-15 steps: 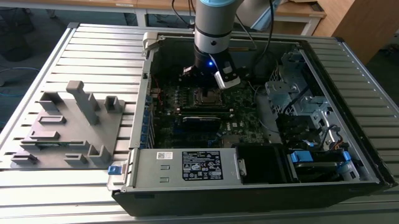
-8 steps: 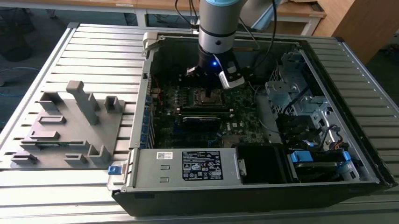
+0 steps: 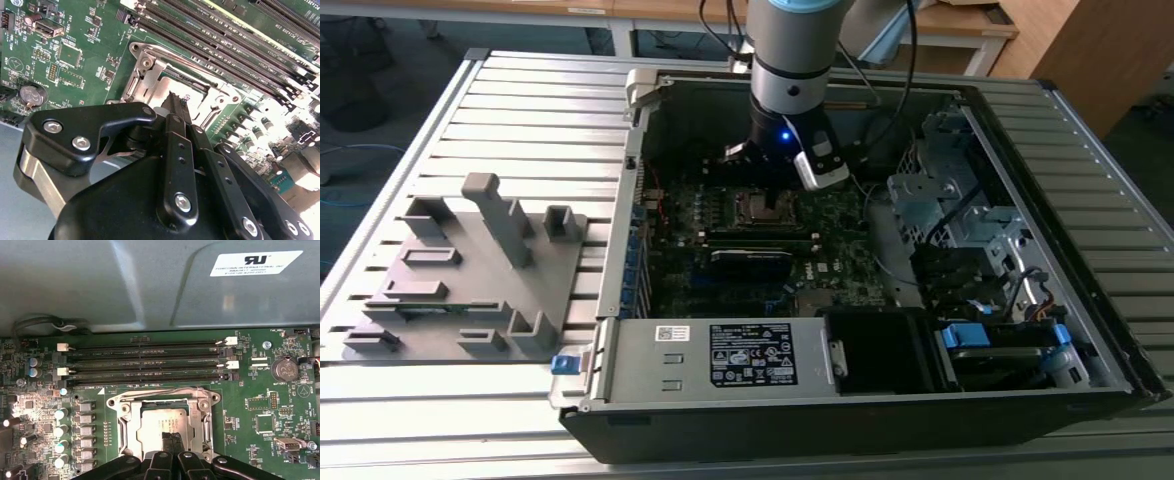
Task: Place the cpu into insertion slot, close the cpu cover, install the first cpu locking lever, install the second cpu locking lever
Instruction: 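Install the second cpu locking lever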
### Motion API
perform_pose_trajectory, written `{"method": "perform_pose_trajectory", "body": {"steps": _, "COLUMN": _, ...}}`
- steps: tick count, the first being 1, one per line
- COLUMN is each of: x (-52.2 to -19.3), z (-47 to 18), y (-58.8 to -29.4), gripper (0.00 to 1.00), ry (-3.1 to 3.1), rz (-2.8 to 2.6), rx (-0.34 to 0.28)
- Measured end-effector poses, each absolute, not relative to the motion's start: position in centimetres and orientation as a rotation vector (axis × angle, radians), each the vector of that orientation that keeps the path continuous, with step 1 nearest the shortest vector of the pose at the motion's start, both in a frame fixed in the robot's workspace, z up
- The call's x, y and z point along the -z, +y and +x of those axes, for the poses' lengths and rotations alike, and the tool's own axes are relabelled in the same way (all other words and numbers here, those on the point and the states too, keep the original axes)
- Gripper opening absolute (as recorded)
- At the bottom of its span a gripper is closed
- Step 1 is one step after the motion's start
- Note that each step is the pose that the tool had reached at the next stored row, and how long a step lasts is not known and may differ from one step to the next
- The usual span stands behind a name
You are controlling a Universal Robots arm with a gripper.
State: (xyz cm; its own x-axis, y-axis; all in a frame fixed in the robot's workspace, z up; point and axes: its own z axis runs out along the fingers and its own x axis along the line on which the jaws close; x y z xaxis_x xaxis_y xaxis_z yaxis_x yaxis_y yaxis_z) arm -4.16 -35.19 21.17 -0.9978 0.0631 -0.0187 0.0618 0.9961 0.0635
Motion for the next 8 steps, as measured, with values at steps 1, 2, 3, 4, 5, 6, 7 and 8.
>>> {"method": "perform_pose_trajectory", "body": {"steps": 1, "x": -21.25, "z": -4.16, "y": -35.18, "gripper": 0.10, "ry": 3.118, "rz": 0.098, "rx": -0.098}}
{"method": "perform_pose_trajectory", "body": {"steps": 2, "x": -21.35, "z": -4.16, "y": -35.18, "gripper": 0.10, "ry": 3.118, "rz": 0.098, "rx": -0.099}}
{"method": "perform_pose_trajectory", "body": {"steps": 3, "x": -21.41, "z": -4.16, "y": -35.18, "gripper": 0.10, "ry": 3.118, "rz": 0.097, "rx": -0.099}}
{"method": "perform_pose_trajectory", "body": {"steps": 4, "x": -21.41, "z": -4.16, "y": -35.18, "gripper": 0.10, "ry": 3.118, "rz": 0.097, "rx": -0.099}}
{"method": "perform_pose_trajectory", "body": {"steps": 5, "x": -21.45, "z": -4.16, "y": -35.18, "gripper": 0.10, "ry": 3.118, "rz": 0.097, "rx": -0.099}}
{"method": "perform_pose_trajectory", "body": {"steps": 6, "x": -21.48, "z": -4.16, "y": -35.18, "gripper": 0.10, "ry": 3.118, "rz": 0.097, "rx": -0.099}}
{"method": "perform_pose_trajectory", "body": {"steps": 7, "x": -21.48, "z": -4.16, "y": -35.18, "gripper": 0.10, "ry": 3.118, "rz": 0.097, "rx": -0.099}}
{"method": "perform_pose_trajectory", "body": {"steps": 8, "x": -21.49, "z": -4.16, "y": -35.18, "gripper": 0.10, "ry": 3.118, "rz": 0.097, "rx": -0.099}}
